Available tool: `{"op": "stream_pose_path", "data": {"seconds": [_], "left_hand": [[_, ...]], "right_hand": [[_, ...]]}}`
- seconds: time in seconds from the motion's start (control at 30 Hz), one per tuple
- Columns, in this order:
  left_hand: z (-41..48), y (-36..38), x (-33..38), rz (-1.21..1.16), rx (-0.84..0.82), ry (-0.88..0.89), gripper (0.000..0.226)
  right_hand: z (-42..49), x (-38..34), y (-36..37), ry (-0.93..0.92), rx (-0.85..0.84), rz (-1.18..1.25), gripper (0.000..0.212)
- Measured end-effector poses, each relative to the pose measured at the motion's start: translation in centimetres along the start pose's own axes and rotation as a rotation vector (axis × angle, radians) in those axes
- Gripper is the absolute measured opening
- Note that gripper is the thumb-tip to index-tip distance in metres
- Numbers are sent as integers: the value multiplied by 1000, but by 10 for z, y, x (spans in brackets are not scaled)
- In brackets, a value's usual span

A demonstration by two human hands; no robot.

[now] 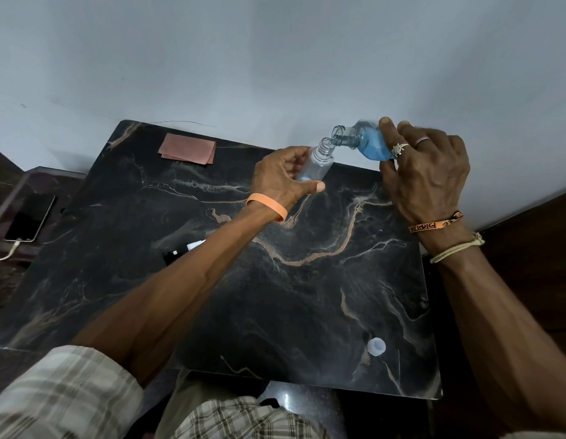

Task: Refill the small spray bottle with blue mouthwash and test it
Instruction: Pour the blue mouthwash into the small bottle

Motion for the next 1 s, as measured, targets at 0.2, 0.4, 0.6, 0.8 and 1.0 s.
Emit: {"op": "stream_pose_path", "data": {"seconds": [0.2, 0.4, 0.6, 0.8, 1.0], "left_hand": [[0, 1, 0, -11, 0, 12, 66], [1, 0, -1, -26, 2, 9, 65], [2, 0, -2, -21, 1, 9, 65], [1, 0, -1, -16, 5, 20, 65], [1, 0, 0, -11, 6, 21, 65]], "right_hand": [[0, 1, 0, 10, -4, 2, 45], [0, 1, 2, 3, 17, 6, 44], [0, 1, 4, -11, 34, -2, 45], [0, 0, 3, -9, 33, -1, 47], [1, 0, 1, -5, 25, 1, 46]]}}
Point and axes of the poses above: each hand's wrist, its own z-axis towards the middle knuckle, its own y-axis out of the palm, x = y × z, the point moved 2 cm from there along z, towards the middle knuckle, and after that the axes turned 15 degrees about x, right-handed, at the moved point
